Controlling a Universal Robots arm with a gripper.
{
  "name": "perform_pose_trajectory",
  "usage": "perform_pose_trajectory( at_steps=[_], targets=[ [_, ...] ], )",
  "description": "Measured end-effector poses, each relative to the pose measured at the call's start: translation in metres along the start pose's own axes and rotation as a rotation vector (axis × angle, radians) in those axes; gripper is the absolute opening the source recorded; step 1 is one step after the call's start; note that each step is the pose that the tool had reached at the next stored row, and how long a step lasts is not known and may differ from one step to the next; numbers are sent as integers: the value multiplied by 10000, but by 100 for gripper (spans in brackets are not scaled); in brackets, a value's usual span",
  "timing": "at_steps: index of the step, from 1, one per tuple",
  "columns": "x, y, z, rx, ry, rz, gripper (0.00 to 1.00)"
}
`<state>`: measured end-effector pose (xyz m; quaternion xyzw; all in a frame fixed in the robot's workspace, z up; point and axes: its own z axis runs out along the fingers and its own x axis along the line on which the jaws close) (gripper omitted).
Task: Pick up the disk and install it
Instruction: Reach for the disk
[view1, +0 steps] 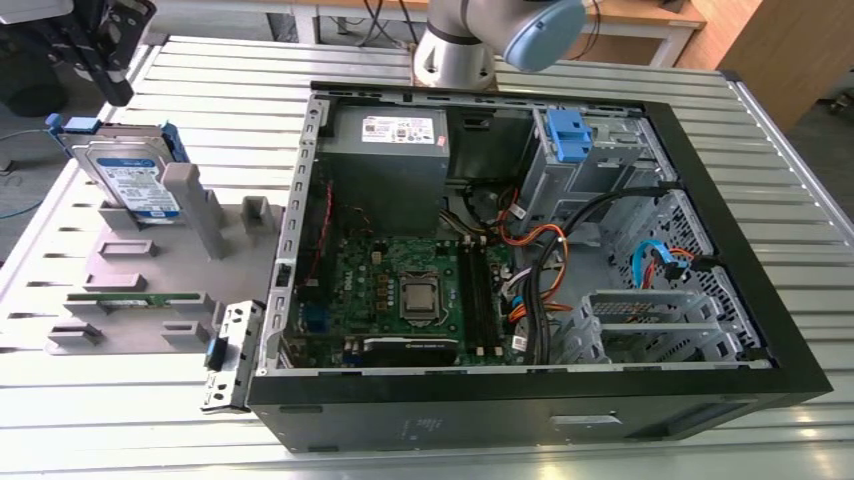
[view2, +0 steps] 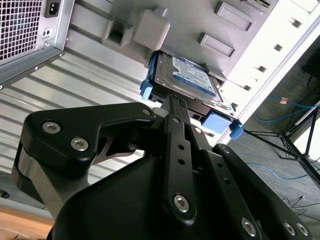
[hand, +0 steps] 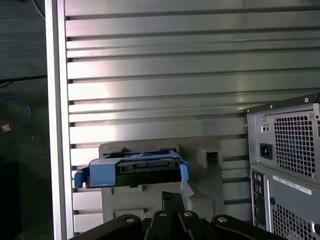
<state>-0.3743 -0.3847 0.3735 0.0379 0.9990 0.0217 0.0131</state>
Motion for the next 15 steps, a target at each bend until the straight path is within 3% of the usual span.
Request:
perform_pose_trajectory(
  at_steps=[7, 15],
  targets=[
    [90, 9, 46, 1, 1, 1, 11],
    [114, 7, 58, 1, 2, 0, 11]
  ],
)
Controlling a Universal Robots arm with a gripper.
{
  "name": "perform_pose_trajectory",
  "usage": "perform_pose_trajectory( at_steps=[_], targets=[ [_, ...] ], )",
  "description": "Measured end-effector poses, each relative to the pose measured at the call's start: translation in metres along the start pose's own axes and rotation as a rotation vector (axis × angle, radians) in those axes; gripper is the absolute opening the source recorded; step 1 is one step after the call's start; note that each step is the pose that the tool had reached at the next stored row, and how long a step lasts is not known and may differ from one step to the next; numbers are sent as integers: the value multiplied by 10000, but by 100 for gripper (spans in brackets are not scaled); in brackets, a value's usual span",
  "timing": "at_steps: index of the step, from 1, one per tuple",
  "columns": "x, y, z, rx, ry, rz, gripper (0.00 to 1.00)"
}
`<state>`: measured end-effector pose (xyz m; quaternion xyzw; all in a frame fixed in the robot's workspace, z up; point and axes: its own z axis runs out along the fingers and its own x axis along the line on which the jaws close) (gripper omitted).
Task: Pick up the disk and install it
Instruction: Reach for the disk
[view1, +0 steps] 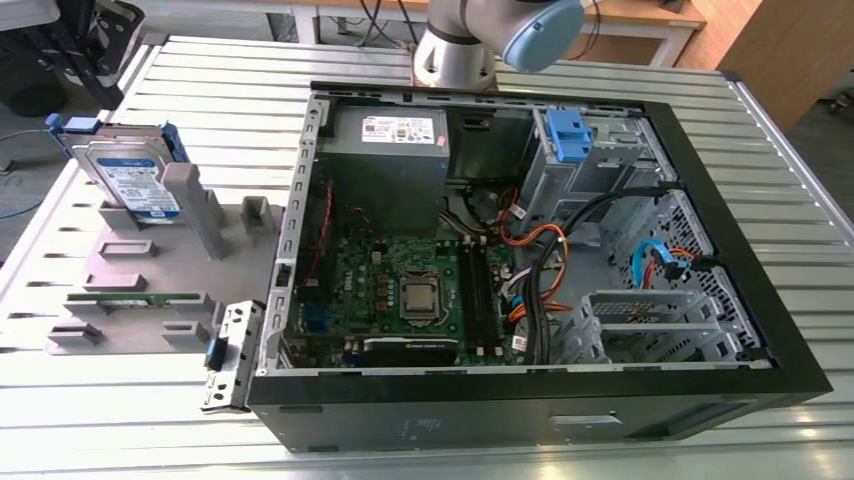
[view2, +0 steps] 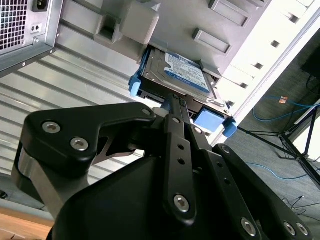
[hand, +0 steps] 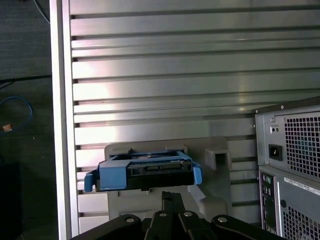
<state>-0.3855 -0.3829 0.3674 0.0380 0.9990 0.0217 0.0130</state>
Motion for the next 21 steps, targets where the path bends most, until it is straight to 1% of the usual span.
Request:
perform_pose_trajectory(
  at_steps=[4, 5, 7, 8, 15, 18, 21],
  targets=[
    [1, 0, 1, -1, -1, 0, 11],
    [1, 0, 1, 0, 10, 0, 11],
    [2, 0, 4, 7, 122, 6, 11],
    [2, 0, 4, 9, 140, 8, 11],
    [2, -1, 7, 10, 143, 6, 11],
    [26, -3, 18, 10, 143, 6, 11],
    [63, -5, 34, 10, 142, 6, 11]
  ],
)
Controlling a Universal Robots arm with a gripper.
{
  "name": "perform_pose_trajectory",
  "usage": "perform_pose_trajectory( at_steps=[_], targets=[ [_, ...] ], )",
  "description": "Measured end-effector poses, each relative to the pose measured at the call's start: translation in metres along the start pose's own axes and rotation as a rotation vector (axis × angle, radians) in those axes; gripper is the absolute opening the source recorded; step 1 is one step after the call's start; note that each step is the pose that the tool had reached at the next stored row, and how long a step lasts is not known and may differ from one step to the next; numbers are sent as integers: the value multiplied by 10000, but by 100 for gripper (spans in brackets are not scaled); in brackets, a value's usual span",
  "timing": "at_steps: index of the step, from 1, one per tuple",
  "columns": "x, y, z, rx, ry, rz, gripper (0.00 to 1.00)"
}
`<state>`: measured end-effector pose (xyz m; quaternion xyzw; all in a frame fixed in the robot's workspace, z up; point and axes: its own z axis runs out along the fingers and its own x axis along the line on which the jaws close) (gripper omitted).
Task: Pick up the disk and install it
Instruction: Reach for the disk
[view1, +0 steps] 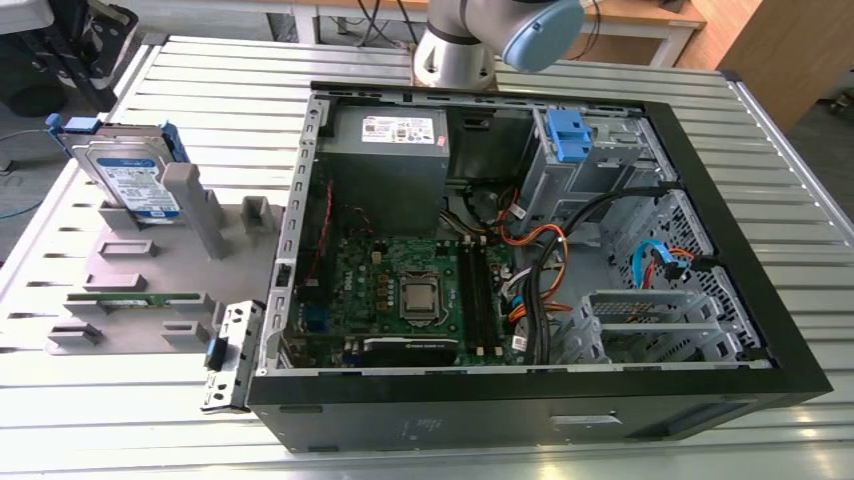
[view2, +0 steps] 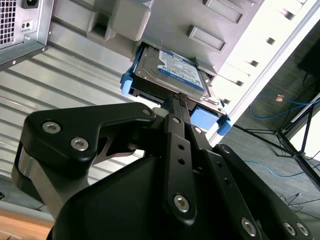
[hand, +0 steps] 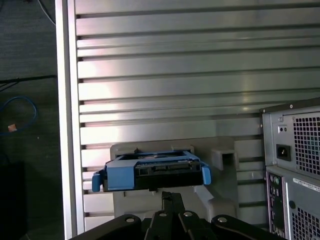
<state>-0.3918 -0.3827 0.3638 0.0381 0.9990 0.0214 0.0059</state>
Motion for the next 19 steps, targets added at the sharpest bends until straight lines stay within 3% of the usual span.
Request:
perform_pose_trajectory(
  at_steps=[10, 19],
  targets=[
    [42, 8, 107, 0, 0, 1, 11],
    [87, 54, 162, 1, 2, 0, 11]
  ],
)
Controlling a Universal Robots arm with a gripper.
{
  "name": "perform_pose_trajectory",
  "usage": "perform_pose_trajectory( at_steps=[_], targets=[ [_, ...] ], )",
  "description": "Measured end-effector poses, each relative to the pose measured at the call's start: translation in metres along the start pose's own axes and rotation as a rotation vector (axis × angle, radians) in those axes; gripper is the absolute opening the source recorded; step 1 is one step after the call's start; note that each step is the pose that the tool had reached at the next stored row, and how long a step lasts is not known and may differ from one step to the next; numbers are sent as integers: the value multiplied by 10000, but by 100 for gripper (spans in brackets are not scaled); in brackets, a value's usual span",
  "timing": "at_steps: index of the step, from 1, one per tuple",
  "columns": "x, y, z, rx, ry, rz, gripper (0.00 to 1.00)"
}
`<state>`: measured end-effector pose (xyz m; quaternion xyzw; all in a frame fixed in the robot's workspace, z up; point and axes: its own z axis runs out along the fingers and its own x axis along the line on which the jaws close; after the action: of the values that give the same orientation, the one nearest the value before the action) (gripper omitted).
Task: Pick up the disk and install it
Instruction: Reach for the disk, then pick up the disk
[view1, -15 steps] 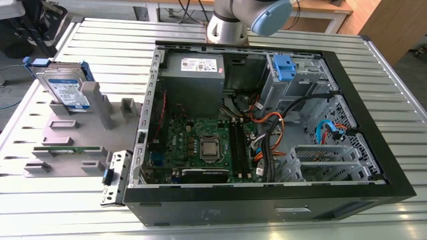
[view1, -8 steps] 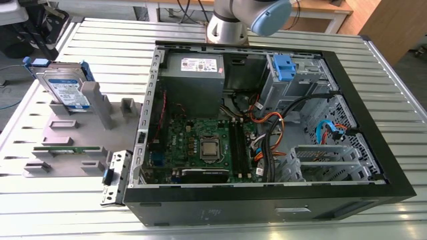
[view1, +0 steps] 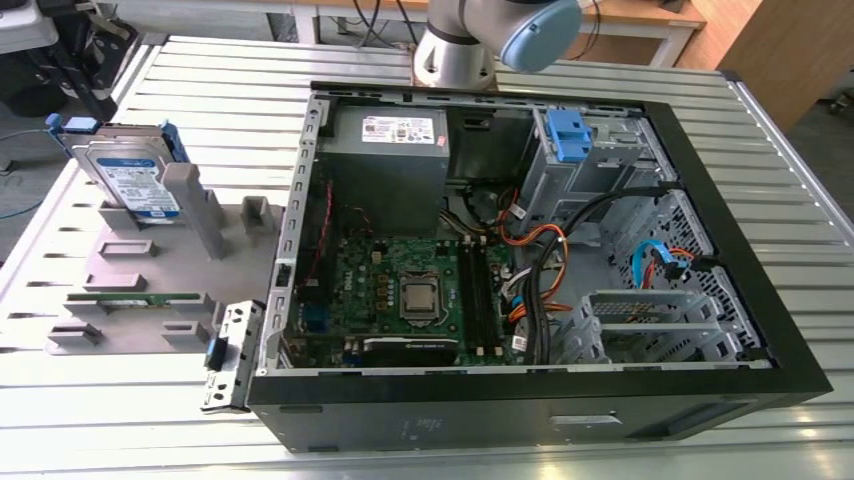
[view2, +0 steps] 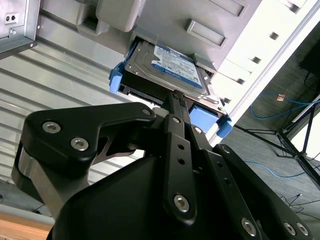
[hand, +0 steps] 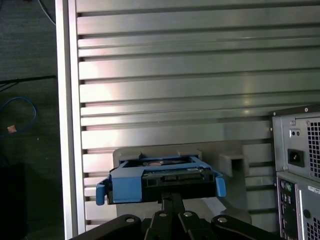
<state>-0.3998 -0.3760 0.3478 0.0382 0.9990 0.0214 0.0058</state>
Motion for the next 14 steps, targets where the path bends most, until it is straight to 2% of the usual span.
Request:
perform_pose_trajectory(
  at_steps=[6, 14],
  targets=[
    [34, 6, 41, 0, 0, -2, 11],
    [35, 12, 48, -1, -2, -8, 11]
  ],
)
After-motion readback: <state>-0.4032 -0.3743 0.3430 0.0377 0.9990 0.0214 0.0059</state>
